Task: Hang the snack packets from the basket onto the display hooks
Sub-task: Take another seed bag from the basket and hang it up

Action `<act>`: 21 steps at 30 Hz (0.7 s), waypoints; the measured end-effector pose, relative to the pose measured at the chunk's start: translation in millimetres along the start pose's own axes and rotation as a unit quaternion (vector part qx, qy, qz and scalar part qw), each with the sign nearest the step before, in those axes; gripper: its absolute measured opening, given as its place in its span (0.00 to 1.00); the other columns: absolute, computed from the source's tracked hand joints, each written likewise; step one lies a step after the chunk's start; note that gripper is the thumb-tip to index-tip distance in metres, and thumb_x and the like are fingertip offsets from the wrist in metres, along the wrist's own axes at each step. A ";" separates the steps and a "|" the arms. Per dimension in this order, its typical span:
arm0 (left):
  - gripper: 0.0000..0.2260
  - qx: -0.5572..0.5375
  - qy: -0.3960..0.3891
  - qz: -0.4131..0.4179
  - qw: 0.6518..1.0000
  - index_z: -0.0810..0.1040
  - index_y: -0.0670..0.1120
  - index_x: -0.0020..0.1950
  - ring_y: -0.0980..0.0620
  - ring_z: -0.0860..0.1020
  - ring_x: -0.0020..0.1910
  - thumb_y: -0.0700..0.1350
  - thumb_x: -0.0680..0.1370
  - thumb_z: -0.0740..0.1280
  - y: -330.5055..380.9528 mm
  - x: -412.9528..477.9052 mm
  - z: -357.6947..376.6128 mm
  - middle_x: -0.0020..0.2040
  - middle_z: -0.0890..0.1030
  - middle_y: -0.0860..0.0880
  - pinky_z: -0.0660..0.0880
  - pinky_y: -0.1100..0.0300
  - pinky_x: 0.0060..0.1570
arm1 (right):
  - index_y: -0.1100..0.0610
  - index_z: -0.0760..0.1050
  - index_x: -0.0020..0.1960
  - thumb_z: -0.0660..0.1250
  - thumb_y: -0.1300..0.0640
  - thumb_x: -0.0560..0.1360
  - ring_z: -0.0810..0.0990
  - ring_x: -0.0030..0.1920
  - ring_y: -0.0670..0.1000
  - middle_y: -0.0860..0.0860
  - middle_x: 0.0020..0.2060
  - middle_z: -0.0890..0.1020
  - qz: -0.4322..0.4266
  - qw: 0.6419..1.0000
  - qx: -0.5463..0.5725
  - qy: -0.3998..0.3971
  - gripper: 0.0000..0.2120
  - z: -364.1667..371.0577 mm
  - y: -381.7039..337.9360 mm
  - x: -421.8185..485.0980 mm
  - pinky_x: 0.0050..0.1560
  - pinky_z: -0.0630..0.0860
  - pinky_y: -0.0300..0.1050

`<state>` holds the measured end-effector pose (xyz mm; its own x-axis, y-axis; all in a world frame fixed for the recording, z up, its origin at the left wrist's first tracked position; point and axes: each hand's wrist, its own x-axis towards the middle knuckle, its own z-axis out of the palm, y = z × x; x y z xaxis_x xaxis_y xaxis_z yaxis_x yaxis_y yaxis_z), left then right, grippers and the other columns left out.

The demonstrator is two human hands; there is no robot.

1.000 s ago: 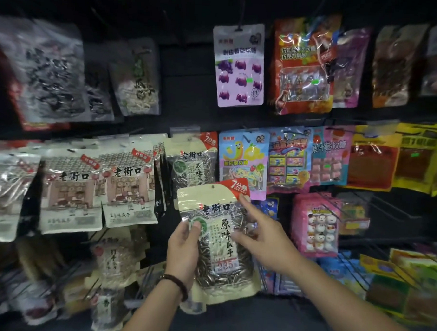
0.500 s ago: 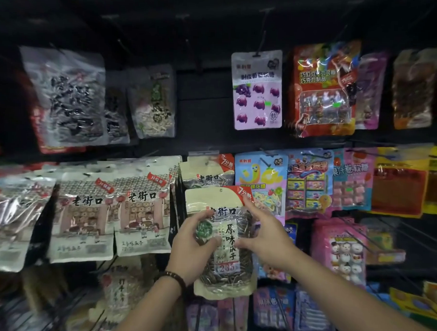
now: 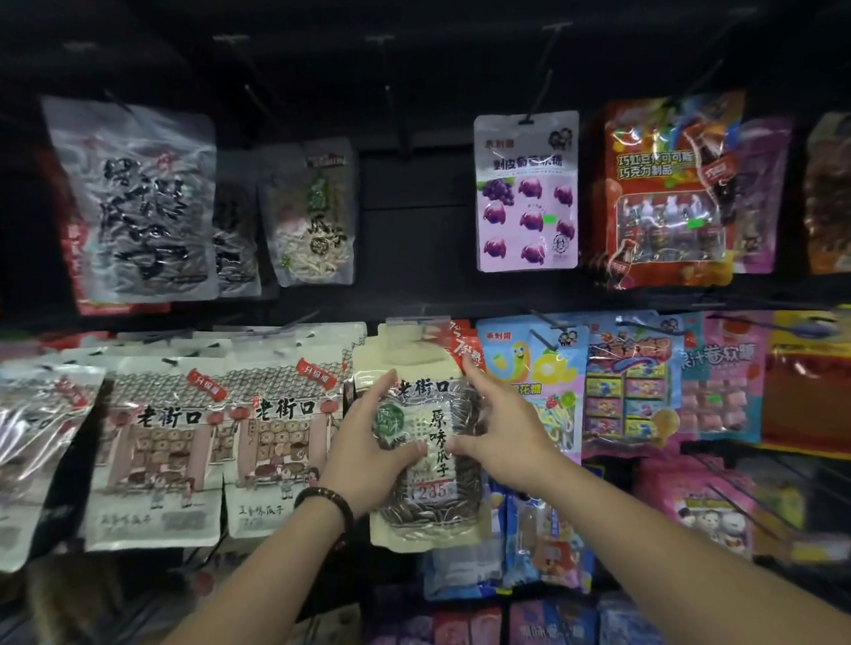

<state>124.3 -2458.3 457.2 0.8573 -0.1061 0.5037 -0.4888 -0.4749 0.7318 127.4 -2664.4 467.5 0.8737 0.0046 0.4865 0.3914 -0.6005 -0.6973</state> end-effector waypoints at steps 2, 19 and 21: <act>0.44 0.001 -0.005 -0.001 1.000 0.60 0.68 0.81 0.54 0.71 0.72 0.48 0.73 0.81 -1.1 5.2 -0.9 0.76 0.66 0.64 0.70 0.51 0.74 | 0.25 0.47 0.79 0.86 0.54 0.67 0.62 0.83 0.57 0.49 0.84 0.63 0.007 1.000 0.005 -0.002 0.60 1.1 2.6 4.1 0.77 0.71 0.63; 0.45 0.012 -0.011 -0.007 1.000 0.59 0.66 0.83 0.38 0.75 0.72 0.49 0.73 0.81 -3.4 17.2 -3.2 0.78 0.72 0.49 0.77 0.58 0.62 | 0.34 0.54 0.84 0.86 0.55 0.67 0.74 0.73 0.51 0.46 0.78 0.70 -0.004 1.000 0.018 -0.015 0.58 -4.8 6.3 15.8 0.71 0.79 0.55; 0.45 0.006 -0.011 -0.010 1.000 0.59 0.66 0.82 0.40 0.75 0.72 0.49 0.73 0.81 -1.3 16.3 -2.3 0.78 0.72 0.52 0.73 0.60 0.63 | 0.34 0.53 0.83 0.87 0.54 0.66 0.73 0.73 0.53 0.48 0.77 0.70 -0.002 1.000 0.012 -0.012 0.59 -6.3 6.2 15.3 0.73 0.76 0.56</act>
<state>138.6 -2457.4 465.6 0.8707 -0.1161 0.4779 -0.4693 -0.4868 0.7367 141.3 -2673.1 474.0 0.8783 0.0268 0.4773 0.4019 -0.5819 -0.7070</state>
